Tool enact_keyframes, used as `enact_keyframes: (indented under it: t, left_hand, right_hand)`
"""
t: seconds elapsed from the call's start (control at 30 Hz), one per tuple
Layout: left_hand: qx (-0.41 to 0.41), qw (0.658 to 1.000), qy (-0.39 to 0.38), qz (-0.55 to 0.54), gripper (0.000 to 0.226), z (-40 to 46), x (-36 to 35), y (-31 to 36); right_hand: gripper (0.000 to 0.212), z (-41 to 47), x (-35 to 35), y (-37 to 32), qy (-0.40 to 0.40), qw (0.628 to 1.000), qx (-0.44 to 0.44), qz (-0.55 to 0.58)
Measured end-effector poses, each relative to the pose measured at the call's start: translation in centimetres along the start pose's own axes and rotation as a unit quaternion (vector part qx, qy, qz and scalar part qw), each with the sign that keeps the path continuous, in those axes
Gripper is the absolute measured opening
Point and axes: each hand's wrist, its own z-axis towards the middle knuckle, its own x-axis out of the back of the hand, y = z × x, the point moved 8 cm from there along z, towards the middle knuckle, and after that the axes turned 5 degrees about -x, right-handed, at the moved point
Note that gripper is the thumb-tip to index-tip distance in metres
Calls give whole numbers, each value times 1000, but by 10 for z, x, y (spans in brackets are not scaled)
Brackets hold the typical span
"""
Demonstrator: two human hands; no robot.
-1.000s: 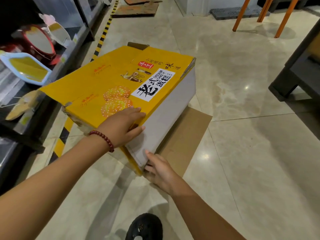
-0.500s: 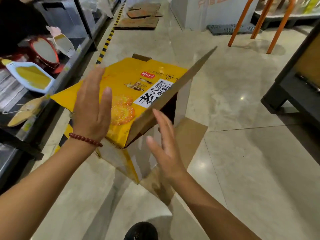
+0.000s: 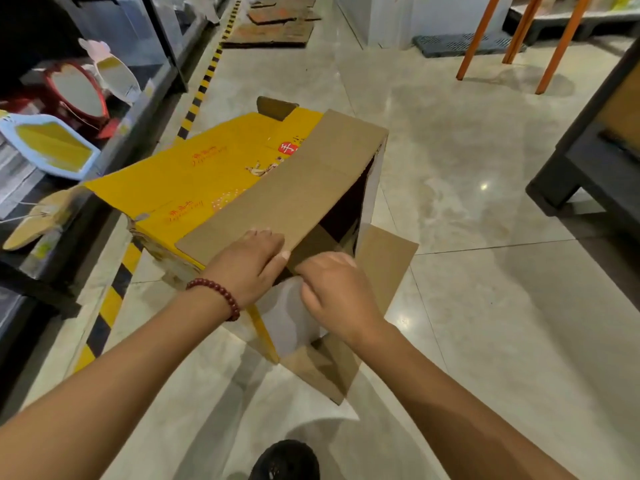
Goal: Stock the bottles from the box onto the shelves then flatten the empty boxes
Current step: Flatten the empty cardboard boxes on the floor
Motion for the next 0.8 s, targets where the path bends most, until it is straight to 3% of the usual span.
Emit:
enact_keyframes:
  t: [0.07,0.17,0.23,0.3,0.37,0.47,0.53,0.67,0.8]
  left_hand:
    - [19,998,-41,50,59,2,-8,-2]
    - [31,989,-94,115,68,7,-14,-1]
    - [27,981,-103,160,77,14,-16,-1]
    - [27,975,-91,201,76,22,-15,0]
    - [33,976,-63,206,68,31,-8,1]
    - [43,978,-43,197,60,48,-1,-3]
    - [53,982,-34,177,54,59,-1,-10]
    - [93,989,-6,115,48,65,-6,-28]
    - [110,986,15,126,41,59,-5,-42]
  right_hand:
    - [38,-18,7,20,-7,999,-39,-9]
    - [56,-46,-2,31,-103,987,-38,118]
    - [59,-62,-13,22,-214,957,-7,196]
    - [51,-68,-17,23,-285,915,-43,284]
    - [45,-56,-11,37,-258,907,-95,319]
    - [28,-14,7,71,-117,961,-137,210]
    - [38,17,14,90,-59,972,-161,158]
    - [39,74,1,103,-102,972,-165,135]
    - [38,98,-12,119,-138,915,-261,276]
